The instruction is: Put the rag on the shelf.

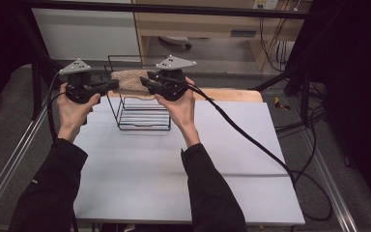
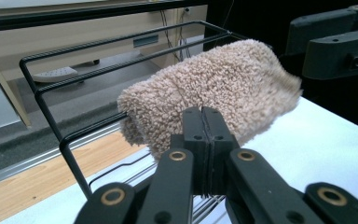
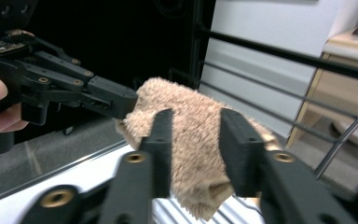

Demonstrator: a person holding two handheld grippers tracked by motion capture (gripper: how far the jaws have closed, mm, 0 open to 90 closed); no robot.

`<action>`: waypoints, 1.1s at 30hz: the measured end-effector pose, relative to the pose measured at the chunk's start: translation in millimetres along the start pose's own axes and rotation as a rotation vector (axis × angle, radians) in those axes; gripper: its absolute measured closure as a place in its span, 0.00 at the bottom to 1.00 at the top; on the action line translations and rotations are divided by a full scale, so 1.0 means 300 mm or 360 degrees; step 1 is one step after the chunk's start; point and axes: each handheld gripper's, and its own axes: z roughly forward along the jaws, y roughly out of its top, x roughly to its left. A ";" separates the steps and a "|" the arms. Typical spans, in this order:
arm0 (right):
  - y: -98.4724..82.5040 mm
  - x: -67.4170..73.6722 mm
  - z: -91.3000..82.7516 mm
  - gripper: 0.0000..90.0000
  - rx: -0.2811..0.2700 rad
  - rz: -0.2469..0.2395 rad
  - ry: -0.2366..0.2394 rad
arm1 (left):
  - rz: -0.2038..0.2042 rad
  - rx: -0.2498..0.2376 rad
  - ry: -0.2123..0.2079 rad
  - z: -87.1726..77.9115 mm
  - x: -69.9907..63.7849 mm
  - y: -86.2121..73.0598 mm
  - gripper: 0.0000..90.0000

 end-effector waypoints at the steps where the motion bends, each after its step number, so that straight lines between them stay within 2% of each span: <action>1: -0.005 0.001 0.003 0.91 0.0040 0.0001 0.0005 | 0.0007 0.0003 0.0003 0.001 -0.001 -0.004 0.97; 4: -0.024 0.005 0.018 1.00 0.0134 -0.0013 -0.0010 | 0.0011 0.0008 0.0010 0.003 -0.005 -0.023 0.94; 8: -0.053 -0.004 0.039 1.00 0.0199 0.0020 -0.0045 | -0.0002 0.0035 0.0010 0.013 -0.004 -0.049 0.91; 11: -0.073 -0.016 0.054 1.00 0.0213 0.0040 -0.0076 | -0.0010 0.0039 0.0026 0.026 -0.001 -0.059 0.91; 16: -0.093 -0.022 0.080 1.00 0.0227 0.0026 -0.0109 | -0.0042 0.0044 0.0070 0.050 0.009 -0.064 1.00; 20: -0.099 -0.025 0.091 0.98 0.0229 0.0032 -0.0123 | -0.0053 0.0023 0.0097 0.058 0.015 -0.064 1.00; 22: -0.100 -0.026 0.091 0.97 0.0225 0.0027 -0.0121 | -0.0058 0.0015 0.0085 0.054 0.018 -0.066 1.00; 27: -0.098 -0.019 0.060 0.90 0.0173 0.0040 -0.0075 | -0.0072 -0.0017 0.0054 0.016 0.017 -0.073 0.89; 31: -0.089 -0.009 0.023 0.78 0.0165 0.0031 -0.0046 | -0.0071 -0.0001 0.0064 -0.012 0.014 -0.081 0.74; 33: -0.083 -0.006 0.001 0.73 0.0156 0.0049 -0.0029 | -0.0061 0.0000 0.0077 -0.023 0.009 -0.089 0.68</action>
